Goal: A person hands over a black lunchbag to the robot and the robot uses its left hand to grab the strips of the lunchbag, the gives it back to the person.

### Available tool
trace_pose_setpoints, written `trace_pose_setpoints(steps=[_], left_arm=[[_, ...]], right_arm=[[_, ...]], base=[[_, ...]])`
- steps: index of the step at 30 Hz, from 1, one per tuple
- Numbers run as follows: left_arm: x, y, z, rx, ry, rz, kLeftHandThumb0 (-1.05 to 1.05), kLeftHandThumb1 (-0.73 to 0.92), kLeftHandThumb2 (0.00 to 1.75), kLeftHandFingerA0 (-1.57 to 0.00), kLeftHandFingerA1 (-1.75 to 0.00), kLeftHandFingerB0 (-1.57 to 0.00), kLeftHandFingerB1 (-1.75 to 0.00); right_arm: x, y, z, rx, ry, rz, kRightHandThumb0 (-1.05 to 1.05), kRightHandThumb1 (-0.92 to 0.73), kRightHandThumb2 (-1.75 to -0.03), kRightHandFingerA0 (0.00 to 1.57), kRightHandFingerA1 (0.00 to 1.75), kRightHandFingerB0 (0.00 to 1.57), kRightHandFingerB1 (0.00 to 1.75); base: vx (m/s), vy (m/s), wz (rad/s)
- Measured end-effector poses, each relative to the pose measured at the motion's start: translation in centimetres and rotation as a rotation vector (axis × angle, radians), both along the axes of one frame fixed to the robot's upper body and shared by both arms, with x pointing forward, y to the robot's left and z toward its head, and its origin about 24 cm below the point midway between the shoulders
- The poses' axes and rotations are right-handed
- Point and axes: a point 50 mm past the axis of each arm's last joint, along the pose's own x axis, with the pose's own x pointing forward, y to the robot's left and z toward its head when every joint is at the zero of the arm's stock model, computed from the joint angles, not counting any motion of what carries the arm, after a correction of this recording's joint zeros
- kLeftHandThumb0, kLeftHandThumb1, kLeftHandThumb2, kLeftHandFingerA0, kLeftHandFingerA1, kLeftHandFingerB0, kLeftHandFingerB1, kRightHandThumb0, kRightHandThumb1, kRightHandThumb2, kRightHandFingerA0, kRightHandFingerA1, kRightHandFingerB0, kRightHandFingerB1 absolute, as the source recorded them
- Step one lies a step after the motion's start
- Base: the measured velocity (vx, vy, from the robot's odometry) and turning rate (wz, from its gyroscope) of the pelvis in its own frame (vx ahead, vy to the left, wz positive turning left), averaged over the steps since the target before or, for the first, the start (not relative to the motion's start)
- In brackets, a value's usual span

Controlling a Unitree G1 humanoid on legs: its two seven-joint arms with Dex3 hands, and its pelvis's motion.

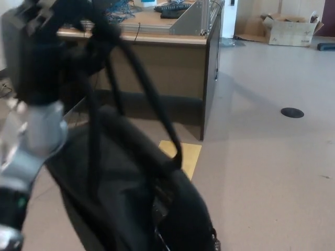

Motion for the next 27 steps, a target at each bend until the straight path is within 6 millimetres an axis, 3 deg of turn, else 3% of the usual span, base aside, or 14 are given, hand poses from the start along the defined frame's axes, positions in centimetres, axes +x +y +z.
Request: trace_pose_setpoints(steps=[5,6,16,21,27], left_arm=[[0.8,-4.4,3.1,0.057,0.008,-0.054,-0.21,0.59,0.55,-0.84,-1.75,-0.57,-1.75],[0.9,-5.1,3.6,0.069,0.009,-0.06,-0.23,0.59,0.55,-0.81,-1.75,-0.6,-1.73],[-0.6,-14.0,7.6,0.257,-0.012,-0.113,-0.23,0.58,0.55,-0.8,-1.75,-0.6,-1.69],[-1.2,-15.9,7.9,0.326,-0.033,-0.095,-0.23,0.6,0.54,-0.78,-1.75,-0.6,-1.7],[-1.1,-16.2,7.8,0.352,-0.036,-0.064,-0.23,0.57,0.55,-0.78,-1.75,-0.57,-1.67]], right_arm=[[0.0,-0.1,0.0,0.003,-0.002,-0.005,-0.46,-0.68,-0.6,0.6,0.48,0.61,0.46],[0.0,-0.1,0.0,0.002,-0.002,-0.005,-0.49,-0.55,-0.93,0.55,0.62,0.52,0.59],[0.2,-0.1,0.3,0.0,-0.022,-0.015,-0.46,-0.55,-0.92,0.55,0.63,0.54,0.6],[0.2,-0.2,0.4,0.002,-0.026,-0.026,-0.48,-0.55,-0.92,0.57,0.63,0.54,0.61],[0.3,-0.1,0.4,0.0,-0.029,-0.024,-0.46,-0.54,-0.92,0.6,0.65,0.55,0.61]], base=[[0.0,0.0,0.0],[0.0,0.0,0.0],[0.0,0.0,0.0],[0.0,0.0,0.0],[0.0,0.0,0.0]])
